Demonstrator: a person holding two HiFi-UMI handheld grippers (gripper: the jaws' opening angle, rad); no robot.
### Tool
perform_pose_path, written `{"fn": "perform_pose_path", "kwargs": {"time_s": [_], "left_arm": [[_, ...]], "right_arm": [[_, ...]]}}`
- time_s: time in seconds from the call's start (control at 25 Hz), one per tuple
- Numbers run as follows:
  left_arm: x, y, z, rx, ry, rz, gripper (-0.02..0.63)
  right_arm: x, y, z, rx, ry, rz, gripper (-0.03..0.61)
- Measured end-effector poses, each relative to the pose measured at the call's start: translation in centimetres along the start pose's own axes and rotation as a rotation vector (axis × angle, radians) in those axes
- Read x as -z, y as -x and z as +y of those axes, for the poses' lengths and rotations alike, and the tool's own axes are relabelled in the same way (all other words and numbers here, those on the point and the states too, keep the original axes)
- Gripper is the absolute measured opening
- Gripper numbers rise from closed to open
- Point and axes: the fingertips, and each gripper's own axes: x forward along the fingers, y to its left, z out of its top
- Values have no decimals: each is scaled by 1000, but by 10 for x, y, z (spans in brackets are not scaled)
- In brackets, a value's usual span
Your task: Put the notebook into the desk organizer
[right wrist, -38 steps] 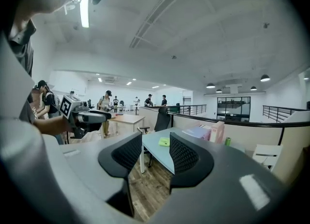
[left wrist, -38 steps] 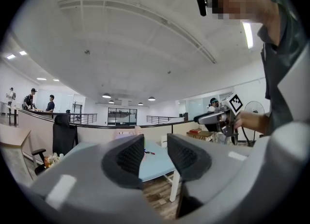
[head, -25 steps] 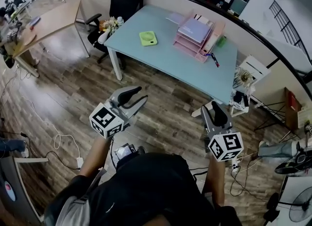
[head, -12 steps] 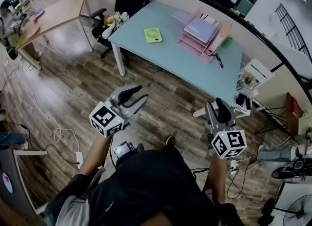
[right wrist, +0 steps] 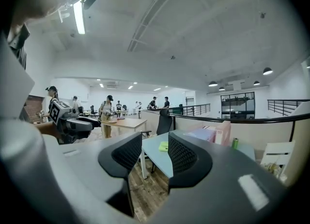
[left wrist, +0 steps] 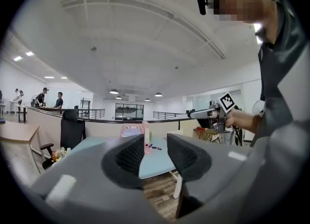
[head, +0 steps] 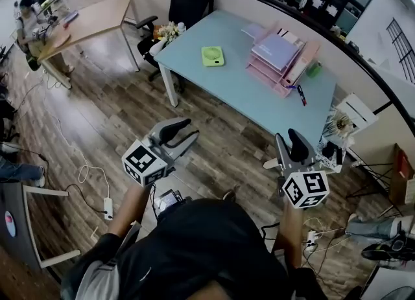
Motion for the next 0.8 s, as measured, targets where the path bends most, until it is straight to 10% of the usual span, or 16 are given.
{"fn": "perform_pose_path", "kwargs": {"time_s": [0.8], "left_arm": [[5,-79,-37,-182,19,53,163]], "right_arm": [[15,-37,-103,-209,-41,17,166]]}}
